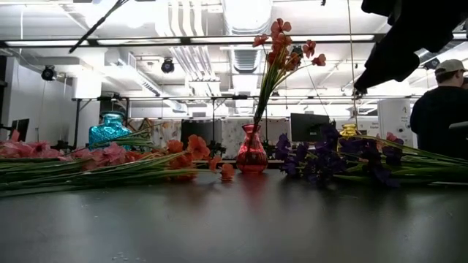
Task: Sort flowers into vase by color
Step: Put the bottom left violet flowers into the blue vase
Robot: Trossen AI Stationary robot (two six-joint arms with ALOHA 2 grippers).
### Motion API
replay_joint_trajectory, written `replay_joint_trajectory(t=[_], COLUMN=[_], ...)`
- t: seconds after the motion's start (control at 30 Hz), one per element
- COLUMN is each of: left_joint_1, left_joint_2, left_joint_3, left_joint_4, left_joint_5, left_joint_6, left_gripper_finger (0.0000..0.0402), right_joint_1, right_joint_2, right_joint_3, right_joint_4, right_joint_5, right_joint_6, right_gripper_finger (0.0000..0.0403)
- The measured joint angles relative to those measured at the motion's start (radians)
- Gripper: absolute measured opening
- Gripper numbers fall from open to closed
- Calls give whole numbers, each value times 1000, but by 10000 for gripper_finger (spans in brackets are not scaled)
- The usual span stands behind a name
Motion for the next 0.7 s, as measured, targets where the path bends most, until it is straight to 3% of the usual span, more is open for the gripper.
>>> replay_joint_trajectory(t=[0.1,0.17,0.33,0.43,0.7], left_joint_1=[50,76,115,123,239], left_joint_2=[-72,-126,-254,-345,-590], left_joint_3=[-16,-36,-157,-277,-660], left_joint_4=[110,268,857,1028,1272], left_joint_5=[73,140,508,503,451], left_joint_6=[184,355,845,984,1107], left_gripper_finger=[0,0,0,0,0], right_joint_1=[0,0,0,-1,-3], right_joint_2=[0,0,0,0,0], right_joint_3=[0,0,0,0,0], right_joint_4=[6,6,7,7,17], right_joint_5=[9,32,86,103,145], right_joint_6=[-1,-3,-12,-16,-23], right_gripper_finger=[265,267,265,261,261])
